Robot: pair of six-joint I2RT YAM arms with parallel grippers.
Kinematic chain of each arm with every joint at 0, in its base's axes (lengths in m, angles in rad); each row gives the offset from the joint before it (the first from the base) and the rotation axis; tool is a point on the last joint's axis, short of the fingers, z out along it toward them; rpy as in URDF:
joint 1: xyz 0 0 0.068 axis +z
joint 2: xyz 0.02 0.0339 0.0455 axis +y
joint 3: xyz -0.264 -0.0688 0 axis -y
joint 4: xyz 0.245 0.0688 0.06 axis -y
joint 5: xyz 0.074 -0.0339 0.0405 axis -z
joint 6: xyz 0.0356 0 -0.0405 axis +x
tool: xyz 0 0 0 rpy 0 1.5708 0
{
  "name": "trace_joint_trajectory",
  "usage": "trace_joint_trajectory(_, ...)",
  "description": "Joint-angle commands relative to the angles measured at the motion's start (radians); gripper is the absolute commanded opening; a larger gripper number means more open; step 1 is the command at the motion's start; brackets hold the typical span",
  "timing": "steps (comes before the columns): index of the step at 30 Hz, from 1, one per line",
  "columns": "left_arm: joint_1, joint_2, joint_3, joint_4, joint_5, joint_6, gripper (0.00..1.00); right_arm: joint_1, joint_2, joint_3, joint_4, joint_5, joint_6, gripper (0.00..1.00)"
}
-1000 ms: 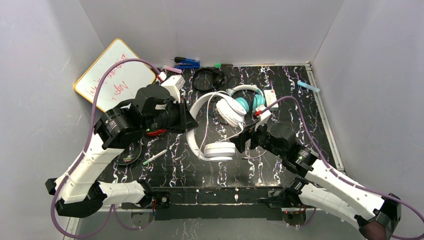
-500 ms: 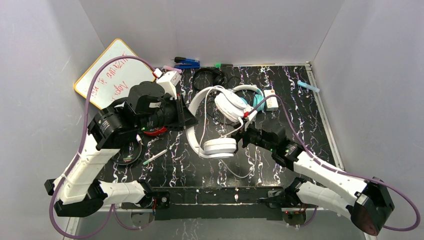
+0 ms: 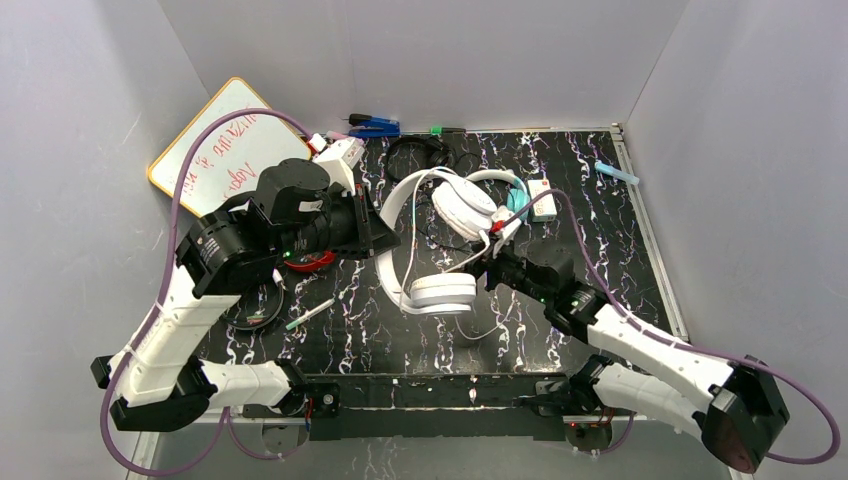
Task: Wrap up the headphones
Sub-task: Wrap the headphones cable around the headphones.
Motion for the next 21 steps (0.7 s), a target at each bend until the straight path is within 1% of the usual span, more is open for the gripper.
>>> trace_joint_trajectory(1,0.001,-0.017,0.014,0.04,0.018,-0.019,0.0,-0.005,-0.088,-0.017,-0.049,0.16,0.048,0.95)
trace_joint_trajectory(6,0.001,-0.016,0.013,0.04,0.012,-0.019,0.0,-0.005,-0.202,-0.04,-0.142,0.23,0.077,0.97)
trace_joint_trajectory(11,0.001,-0.011,0.025,0.026,-0.037,-0.02,0.0,-0.005,-0.274,-0.066,-0.184,0.213,0.1,0.99)
trace_joint_trajectory(13,0.0,-0.009,0.026,0.027,-0.033,-0.023,0.0,-0.005,-0.282,-0.076,-0.18,0.174,0.102,0.99)
trace_joint_trajectory(17,0.001,-0.008,0.026,0.032,-0.028,-0.031,0.0,-0.005,-0.271,-0.096,-0.125,0.044,0.086,0.99)
trace_joint_trajectory(21,0.002,-0.008,0.031,0.035,-0.025,-0.035,0.0,-0.005,-0.206,-0.087,-0.067,0.04,0.085,0.99)
